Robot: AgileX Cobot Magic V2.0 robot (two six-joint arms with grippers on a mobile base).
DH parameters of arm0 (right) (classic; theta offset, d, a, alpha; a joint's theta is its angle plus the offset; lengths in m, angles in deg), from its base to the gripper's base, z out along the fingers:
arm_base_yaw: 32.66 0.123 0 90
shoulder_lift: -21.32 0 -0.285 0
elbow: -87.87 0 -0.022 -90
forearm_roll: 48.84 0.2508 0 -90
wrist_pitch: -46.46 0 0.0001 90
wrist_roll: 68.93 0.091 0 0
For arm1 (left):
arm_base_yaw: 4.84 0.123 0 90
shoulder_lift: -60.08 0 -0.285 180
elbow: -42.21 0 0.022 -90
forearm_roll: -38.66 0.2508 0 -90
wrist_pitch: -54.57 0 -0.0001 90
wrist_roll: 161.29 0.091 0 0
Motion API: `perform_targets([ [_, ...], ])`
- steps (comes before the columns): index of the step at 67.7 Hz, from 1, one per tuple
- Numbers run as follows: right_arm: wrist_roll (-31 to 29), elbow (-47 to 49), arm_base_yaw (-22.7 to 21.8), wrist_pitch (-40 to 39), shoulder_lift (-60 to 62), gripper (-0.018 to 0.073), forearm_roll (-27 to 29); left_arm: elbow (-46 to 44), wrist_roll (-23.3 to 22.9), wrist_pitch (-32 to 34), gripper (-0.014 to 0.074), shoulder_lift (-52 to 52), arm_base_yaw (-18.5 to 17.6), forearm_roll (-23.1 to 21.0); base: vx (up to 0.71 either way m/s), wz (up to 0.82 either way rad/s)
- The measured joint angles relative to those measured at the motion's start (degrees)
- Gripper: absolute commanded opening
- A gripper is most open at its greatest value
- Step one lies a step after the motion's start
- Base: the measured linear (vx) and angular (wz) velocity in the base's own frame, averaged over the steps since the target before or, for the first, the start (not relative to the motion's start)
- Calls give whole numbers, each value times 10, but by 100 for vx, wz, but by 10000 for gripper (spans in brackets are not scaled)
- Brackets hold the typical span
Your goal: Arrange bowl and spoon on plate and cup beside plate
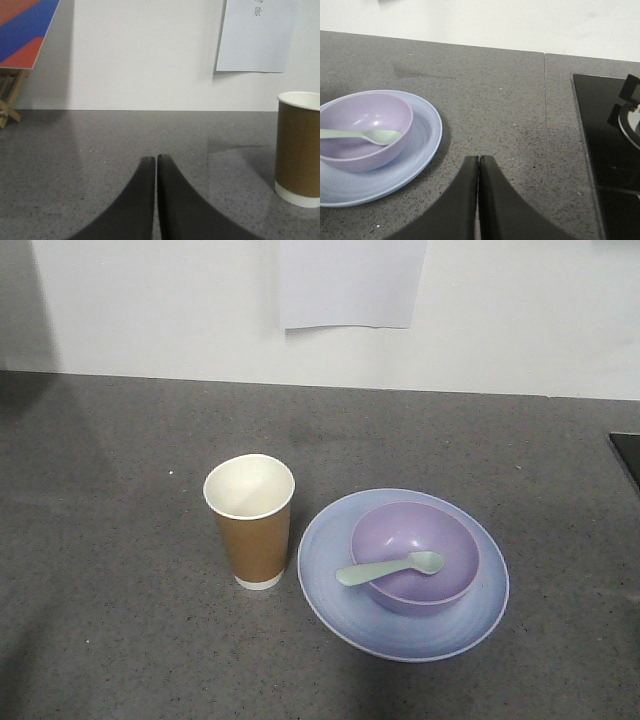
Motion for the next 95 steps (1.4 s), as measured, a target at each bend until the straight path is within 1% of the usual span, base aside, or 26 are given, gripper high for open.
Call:
perform_targets([
  [16,0,-124,0,-85,88,-11,6,0,0,0,-6,0,0,0,0,0],
  [25,0,-171,0,-140,121,-11,7,0,0,0,-6,0,0,0,0,0],
  [45,0,-250,0,-248,129,-11,16,0,0,0,-6,0,0,0,0,0],
  [53,-1,-280,0,-305,129,-11,20,0,0,0,-6,0,0,0,0,0],
  [58,-1,-289,0,-335,129,-11,27,0,0,0,-6,0,0,0,0,0],
  [69,-4,-289,-3,-372,129,-11,34,0,0,0,-6,0,0,0,0,0],
  [73,-6,-289,-12,-382,129,-11,36,0,0,0,-6,0,0,0,0,0],
  [81,-9,-289,-48,-401,129,-11,45,0,0,0,-6,0,0,0,0,0],
  [86,-9,-289,-63,-411,129,-11,48,0,0,0,-6,0,0,0,0,0],
  [95,-11,-289,-67,-413,129,-11,49,0,0,0,-6,0,0,0,0,0],
])
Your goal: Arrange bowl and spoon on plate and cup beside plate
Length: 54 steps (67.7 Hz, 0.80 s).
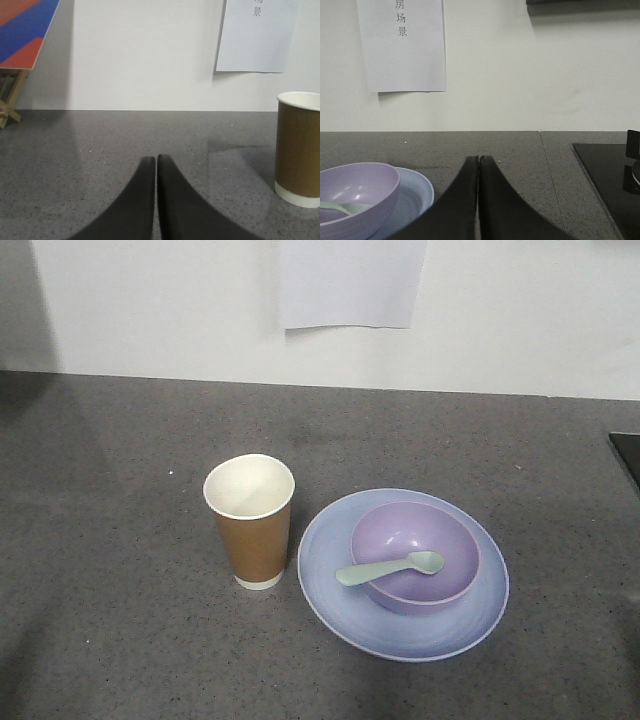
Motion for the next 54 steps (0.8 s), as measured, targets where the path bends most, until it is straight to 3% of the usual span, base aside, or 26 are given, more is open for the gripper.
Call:
perform_targets([
  [54,6,0,0,0,0,-11,0,0,0,0,-6,0,0,0,0,0],
])
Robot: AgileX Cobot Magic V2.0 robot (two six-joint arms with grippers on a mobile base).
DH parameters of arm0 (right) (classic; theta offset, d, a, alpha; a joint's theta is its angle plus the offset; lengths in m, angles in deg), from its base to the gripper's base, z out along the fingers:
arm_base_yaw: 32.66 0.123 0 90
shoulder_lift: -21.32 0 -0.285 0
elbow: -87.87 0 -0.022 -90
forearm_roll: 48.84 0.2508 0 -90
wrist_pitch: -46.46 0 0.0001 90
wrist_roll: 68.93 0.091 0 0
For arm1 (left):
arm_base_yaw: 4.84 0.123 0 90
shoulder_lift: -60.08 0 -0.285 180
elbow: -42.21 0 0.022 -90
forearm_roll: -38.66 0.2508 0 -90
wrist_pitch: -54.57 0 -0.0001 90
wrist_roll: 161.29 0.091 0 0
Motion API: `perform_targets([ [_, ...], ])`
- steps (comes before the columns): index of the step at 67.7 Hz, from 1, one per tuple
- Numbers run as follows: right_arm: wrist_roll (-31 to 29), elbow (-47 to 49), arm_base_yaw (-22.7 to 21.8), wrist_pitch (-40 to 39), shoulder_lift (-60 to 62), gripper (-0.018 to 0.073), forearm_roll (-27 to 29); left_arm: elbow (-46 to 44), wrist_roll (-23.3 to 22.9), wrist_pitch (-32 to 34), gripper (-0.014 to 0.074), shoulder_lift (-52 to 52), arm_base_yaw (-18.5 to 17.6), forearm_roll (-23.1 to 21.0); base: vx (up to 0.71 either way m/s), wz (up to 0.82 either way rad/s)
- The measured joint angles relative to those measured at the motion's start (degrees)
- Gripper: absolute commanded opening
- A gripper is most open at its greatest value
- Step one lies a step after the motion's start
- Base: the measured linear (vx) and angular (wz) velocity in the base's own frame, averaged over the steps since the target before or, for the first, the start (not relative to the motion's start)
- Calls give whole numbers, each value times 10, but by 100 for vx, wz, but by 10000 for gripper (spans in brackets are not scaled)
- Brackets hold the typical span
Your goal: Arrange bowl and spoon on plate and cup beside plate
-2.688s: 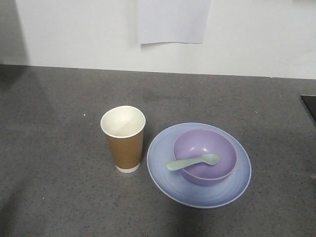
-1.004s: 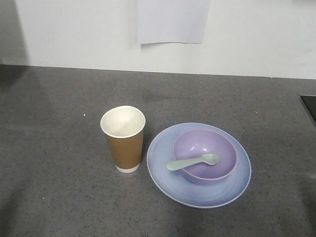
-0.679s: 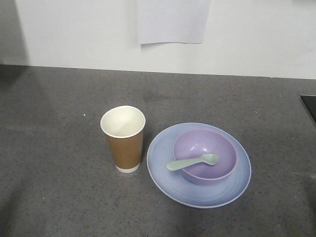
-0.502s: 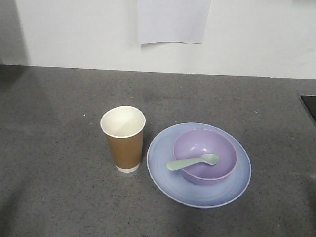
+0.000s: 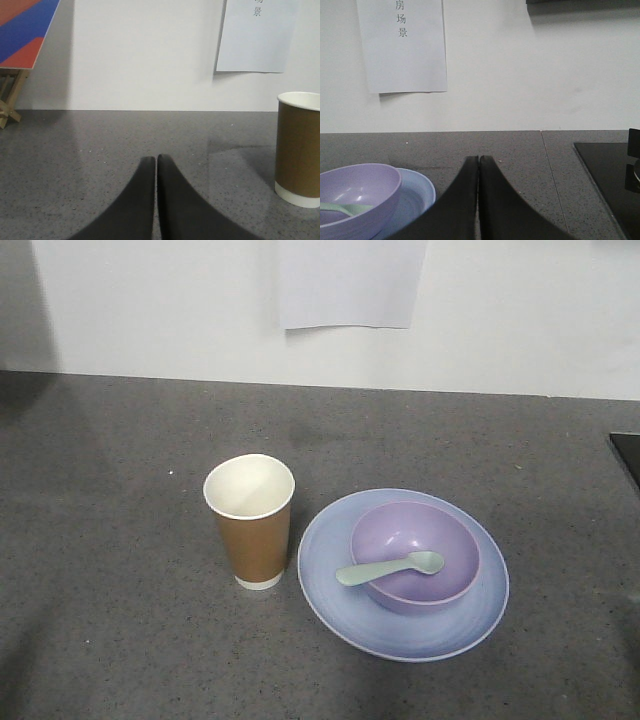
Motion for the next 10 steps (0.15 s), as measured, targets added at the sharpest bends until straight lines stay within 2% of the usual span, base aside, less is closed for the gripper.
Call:
perform_targets([
  [10,0,0,0,0,0,-11,0,0,0,0,-6,0,0,0,0,0],
])
